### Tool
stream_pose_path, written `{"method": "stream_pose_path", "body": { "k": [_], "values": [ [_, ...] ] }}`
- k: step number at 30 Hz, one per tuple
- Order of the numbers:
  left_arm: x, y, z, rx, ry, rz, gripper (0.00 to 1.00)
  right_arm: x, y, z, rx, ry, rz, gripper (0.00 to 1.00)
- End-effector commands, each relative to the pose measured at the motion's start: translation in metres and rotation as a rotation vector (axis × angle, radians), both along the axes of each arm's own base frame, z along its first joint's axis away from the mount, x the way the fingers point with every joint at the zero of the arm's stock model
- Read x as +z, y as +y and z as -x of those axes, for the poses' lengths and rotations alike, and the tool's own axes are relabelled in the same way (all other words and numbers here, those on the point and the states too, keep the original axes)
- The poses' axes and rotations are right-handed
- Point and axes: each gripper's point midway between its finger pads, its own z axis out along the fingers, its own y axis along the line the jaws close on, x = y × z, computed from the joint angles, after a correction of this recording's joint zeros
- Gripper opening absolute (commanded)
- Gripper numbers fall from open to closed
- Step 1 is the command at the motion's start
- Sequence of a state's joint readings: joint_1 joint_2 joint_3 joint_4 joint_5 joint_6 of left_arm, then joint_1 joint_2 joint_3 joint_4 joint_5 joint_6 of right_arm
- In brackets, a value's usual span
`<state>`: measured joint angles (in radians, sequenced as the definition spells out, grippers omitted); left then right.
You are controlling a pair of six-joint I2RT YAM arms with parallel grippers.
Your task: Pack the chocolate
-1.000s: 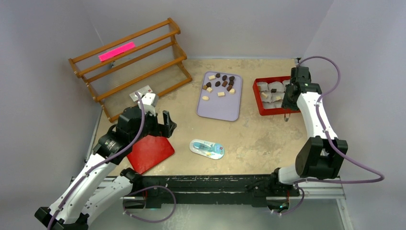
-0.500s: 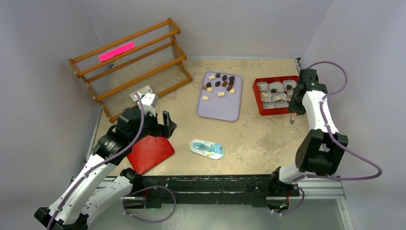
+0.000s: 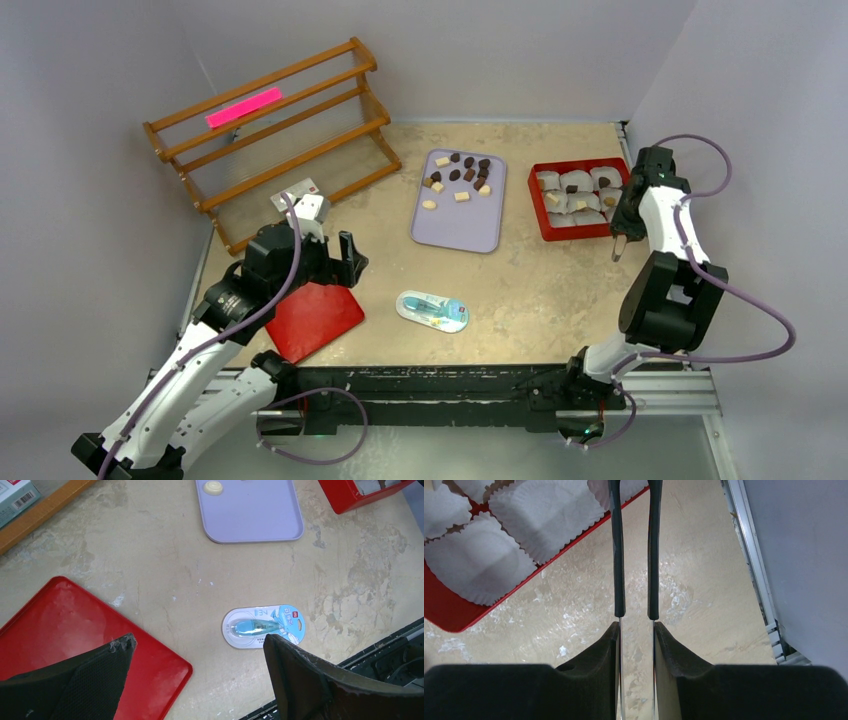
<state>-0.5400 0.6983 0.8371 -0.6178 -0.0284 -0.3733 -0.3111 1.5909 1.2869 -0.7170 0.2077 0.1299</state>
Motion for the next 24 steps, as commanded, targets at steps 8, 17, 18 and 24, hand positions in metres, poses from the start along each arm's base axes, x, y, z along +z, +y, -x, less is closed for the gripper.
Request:
{"method": "stream_pose_path", "body": {
  "k": [8, 17, 18, 24],
  "values": [
    [0.004, 0.001, -0.002, 0.008, -0.024, -0.001, 0.99, 0.003, -0.010, -0.010, -0.010, -0.016, 0.004, 0.33],
    [0.004, 0.002, -0.002, 0.013, -0.025, -0.002, 0.99, 0.008, -0.010, -0.012, -0.005, -0.028, -0.005, 0.36],
    [0.004, 0.002, -0.002, 0.013, -0.025, -0.002, 0.99, 0.009, -0.010, -0.013, -0.006, -0.032, -0.005, 0.37],
    [0.005, 0.003, -0.002, 0.019, -0.031, -0.001, 0.99, 0.013, -0.009, -0.015, 0.002, -0.042, -0.006, 0.39]
  ]
}}
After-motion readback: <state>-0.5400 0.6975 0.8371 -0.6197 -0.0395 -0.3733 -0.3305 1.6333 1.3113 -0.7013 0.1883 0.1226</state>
